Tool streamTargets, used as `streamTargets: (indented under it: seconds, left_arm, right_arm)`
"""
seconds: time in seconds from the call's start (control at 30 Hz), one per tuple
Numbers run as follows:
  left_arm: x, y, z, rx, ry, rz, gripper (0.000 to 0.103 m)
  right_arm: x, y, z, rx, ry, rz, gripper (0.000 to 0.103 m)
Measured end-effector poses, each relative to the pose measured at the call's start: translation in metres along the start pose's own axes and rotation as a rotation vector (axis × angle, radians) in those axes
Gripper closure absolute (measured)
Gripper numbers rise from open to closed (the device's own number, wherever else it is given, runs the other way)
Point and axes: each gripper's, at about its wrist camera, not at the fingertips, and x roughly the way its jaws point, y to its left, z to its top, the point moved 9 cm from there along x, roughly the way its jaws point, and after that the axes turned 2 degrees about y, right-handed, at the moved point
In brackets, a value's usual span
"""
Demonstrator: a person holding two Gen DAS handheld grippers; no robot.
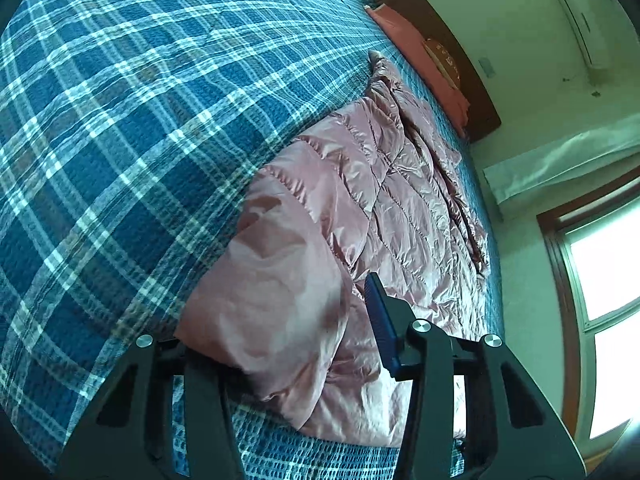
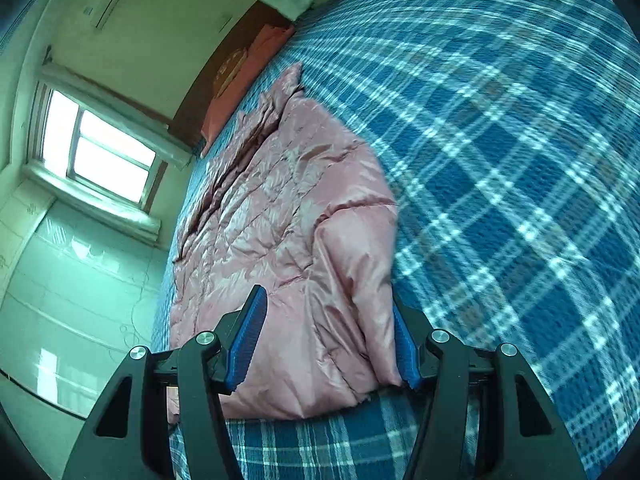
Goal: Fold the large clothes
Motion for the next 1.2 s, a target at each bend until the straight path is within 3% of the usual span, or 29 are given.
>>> streamTargets:
  seconds: [0.2,0.3,0.43,0.5,0.57,0.67,0.73,0.87,1.07,1.17,1.2]
  left_arm:
    - [-0.004,0.005,-0.001,0.000,-0.002,0.006,0.057]
    - [-0.005,0.007,-0.001,-0.004,-0.001,0.005,0.057]
    - [-0.005,0.009,-0.002,0.003,-0.004,0.010,0.057]
    - [-0.004,0.007,-0.002,0.017,-0.008,0.022,0.057]
    - [-0.004,0.005,-0.003,0.032,-0.011,0.030,0.057]
    - [-0.006,0.004,-0.004,0.023,-0.004,0.023,0.057]
    - [-0.007,0.006,-0.003,0.014,-0.003,0.019,0.057]
    - [-0.008,0.013,-0.002,0.008,-0.002,0.021,0.057]
    - [-0.007,0.012,-0.003,0.029,-0.007,0.031,0.057]
    - [-0.005,0.009,-0.003,0.033,-0.008,0.037,0.057]
    - [-0.005,0.008,-0.004,0.037,-0.008,0.042,0.057]
  right_arm:
    - [-0.023,-0.027,0.001,0.097,-0.065,-0.043,0.045]
    - [-0.027,-0.033,-0.007,0.186,-0.025,0.014,0.045]
    - [-0.020,-0.017,-0.020,0.179,0.047,0.096,0.045]
    - [-0.011,-0.011,-0.020,0.159,0.046,0.090,0.045]
    - [-0.001,-0.002,-0.014,0.124,0.029,0.098,0.045]
    - [-0.012,0.001,0.001,0.114,-0.100,0.074,0.045]
    - [-0.020,-0.005,0.005,0.140,-0.141,0.066,0.045]
    - [-0.021,-0.024,-0.012,0.235,-0.047,0.081,0.045]
    - [-0.011,0.001,-0.038,0.187,0.059,0.132,0.045]
    - [-0.002,0.005,-0.028,0.180,0.037,0.130,0.045]
    - [-0.001,0.003,-0.019,0.175,-0.011,0.119,0.045]
